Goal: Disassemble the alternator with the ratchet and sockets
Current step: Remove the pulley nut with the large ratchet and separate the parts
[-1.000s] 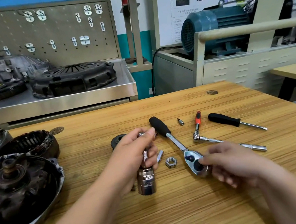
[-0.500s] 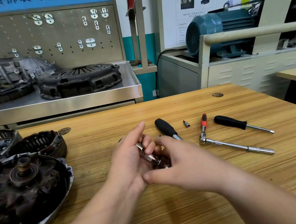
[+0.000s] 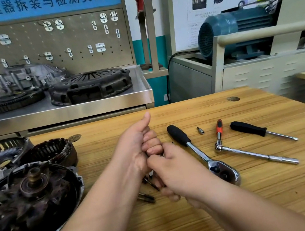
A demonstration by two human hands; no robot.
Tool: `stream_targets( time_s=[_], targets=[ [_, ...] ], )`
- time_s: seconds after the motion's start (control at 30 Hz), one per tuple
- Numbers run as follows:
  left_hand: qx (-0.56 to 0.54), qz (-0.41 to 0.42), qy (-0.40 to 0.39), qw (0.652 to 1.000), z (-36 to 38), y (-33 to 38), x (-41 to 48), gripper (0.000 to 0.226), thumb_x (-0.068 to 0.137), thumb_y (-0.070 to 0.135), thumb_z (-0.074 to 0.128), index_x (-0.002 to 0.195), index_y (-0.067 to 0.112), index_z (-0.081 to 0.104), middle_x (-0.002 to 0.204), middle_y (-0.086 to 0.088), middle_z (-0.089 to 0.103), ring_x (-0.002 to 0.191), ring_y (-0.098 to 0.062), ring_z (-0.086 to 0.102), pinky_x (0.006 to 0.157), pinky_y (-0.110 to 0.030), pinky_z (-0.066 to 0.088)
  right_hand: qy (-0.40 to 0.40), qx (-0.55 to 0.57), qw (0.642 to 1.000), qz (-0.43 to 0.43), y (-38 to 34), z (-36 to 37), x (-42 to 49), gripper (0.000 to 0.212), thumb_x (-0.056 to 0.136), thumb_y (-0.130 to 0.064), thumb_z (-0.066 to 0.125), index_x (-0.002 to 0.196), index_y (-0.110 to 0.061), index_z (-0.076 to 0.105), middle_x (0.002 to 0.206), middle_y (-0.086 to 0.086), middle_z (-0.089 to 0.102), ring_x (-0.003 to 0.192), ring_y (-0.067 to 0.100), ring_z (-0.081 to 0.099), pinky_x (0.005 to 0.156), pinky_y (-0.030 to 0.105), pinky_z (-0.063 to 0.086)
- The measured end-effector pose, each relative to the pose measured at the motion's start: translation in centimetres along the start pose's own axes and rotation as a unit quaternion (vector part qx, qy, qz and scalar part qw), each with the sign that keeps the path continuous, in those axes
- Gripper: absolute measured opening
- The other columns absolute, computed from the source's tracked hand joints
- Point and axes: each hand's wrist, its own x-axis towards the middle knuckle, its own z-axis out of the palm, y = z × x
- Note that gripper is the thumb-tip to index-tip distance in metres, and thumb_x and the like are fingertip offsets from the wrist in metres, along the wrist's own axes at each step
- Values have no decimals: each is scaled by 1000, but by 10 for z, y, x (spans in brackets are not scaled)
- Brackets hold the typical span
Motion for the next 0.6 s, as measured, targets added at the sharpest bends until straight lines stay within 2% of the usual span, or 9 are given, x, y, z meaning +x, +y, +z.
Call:
stream_targets(
  time_s=[0.07, 0.13, 0.2, 0.27, 0.33, 0.4, 0.53, 0.6],
  targets=[
    [23, -10, 3, 1000, 8, 0, 11, 60, 95, 29, 53, 39, 16, 34, 31, 6, 24, 20, -5, 20, 24, -10, 18, 58, -139, 987, -49, -1, -11, -6, 13, 92, -30, 48, 98, -18, 49, 71, -1, 59, 57, 13, 51, 47, 26, 34],
    [28, 22, 74, 997, 2, 21, 23, 46, 94, 24, 55, 52, 16, 38, 36, 8, 25, 25, -5, 21, 26, -12, 18, 53, -257, 961, -84, 3, -15, -24, 23, 94, -39, 45, 110, -24, 51, 71, -9, 56, 59, 5, 50, 45, 20, 30],
    [5, 69, 139, 988, -12, 53, 28, 39, 95, 23, 55, 61, 18, 36, 40, 9, 25, 29, -5, 21, 28, -15, 18, -24, -278, 958, -63, 10, -8, -50, 37, 91, -49, 46, 127, -41, 38, 65, -14, 55, 50, -5, 49, 41, 14, 32],
    [32, 90, 77, 992, -4, 69, 27, 43, 94, 28, 56, 57, 19, 36, 39, 8, 27, 29, -5, 22, 28, -14, 20, -19, -250, 967, -52, 12, -12, -56, 40, 92, -52, 47, 129, -54, 32, 65, -14, 56, 45, -9, 46, 46, 11, 37],
    [160, 95, 4, 982, 19, 60, 24, 44, 92, 35, 57, 55, 19, 39, 40, 8, 30, 29, -6, 25, 29, -13, 23, 17, -211, 976, -56, 14, -28, -41, 29, 94, -49, 48, 121, -46, 38, 57, -15, 56, 43, -3, 45, 44, 15, 34],
    [240, 92, -18, 966, 38, 45, 22, 39, 92, 37, 58, 62, 19, 41, 43, 7, 34, 32, -7, 28, 32, -15, 27, 21, -215, 975, -54, 11, -45, -26, 26, 94, -46, 50, 116, -34, 42, 57, -11, 54, 47, 1, 46, 45, 19, 34],
    [308, 93, 73, 944, 18, 28, 24, 16, 94, 21, 47, 80, 13, 46, 55, -1, 43, 44, -11, 39, 43, -24, 37, 10, -278, 960, -17, 7, -67, 2, 18, 95, -33, 50, 103, -18, 47, 76, -1, 57, 60, 10, 50, 47, 22, 36],
    [363, 115, 108, 918, 1, 17, 26, 13, 93, 8, 42, 81, 13, 47, 64, -5, 45, 55, -16, 44, 51, -29, 39, 11, -308, 951, -16, 8, -71, 14, 19, 95, -29, 52, 110, -16, 49, 87, 3, 62, 72, 14, 58, 51, 24, 40]
  ],
)
